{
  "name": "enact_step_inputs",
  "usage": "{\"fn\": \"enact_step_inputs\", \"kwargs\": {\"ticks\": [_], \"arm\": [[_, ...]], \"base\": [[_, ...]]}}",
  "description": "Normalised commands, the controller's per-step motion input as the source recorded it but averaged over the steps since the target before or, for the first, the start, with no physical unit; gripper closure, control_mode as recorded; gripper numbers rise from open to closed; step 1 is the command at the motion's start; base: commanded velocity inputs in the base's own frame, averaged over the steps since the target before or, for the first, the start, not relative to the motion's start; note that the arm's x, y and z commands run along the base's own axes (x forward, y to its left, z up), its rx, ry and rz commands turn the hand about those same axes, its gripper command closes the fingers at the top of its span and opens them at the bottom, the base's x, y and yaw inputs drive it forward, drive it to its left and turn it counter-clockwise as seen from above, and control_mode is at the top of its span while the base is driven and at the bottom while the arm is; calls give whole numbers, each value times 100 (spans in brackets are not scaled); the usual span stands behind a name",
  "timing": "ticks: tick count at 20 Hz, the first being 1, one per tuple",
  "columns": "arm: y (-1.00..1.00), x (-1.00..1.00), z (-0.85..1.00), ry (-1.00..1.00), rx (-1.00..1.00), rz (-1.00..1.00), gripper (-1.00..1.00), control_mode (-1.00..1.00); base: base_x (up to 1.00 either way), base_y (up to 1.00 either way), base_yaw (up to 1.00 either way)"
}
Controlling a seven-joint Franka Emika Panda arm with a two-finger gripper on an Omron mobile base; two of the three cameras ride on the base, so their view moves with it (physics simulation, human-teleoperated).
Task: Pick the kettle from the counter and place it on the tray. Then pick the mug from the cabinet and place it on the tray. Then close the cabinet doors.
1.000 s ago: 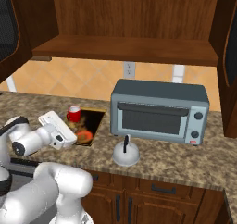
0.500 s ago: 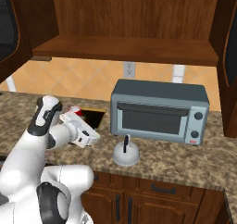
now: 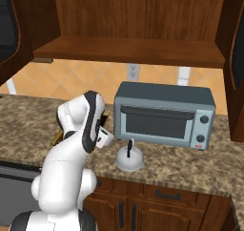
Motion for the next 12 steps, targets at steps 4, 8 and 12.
{"fn": "enact_step_inputs", "kwargs": {"ticks": [4, 8, 12], "arm": [[0, -12, 100, 44, 0, -3, -100, -100], [1, -2, 100, 29, -2, -6, -100, -100], [11, 0, 100, 4, -17, -6, -100, -100]], "base": [[0, 0, 0], [0, 0, 0], [0, 0, 0]]}}
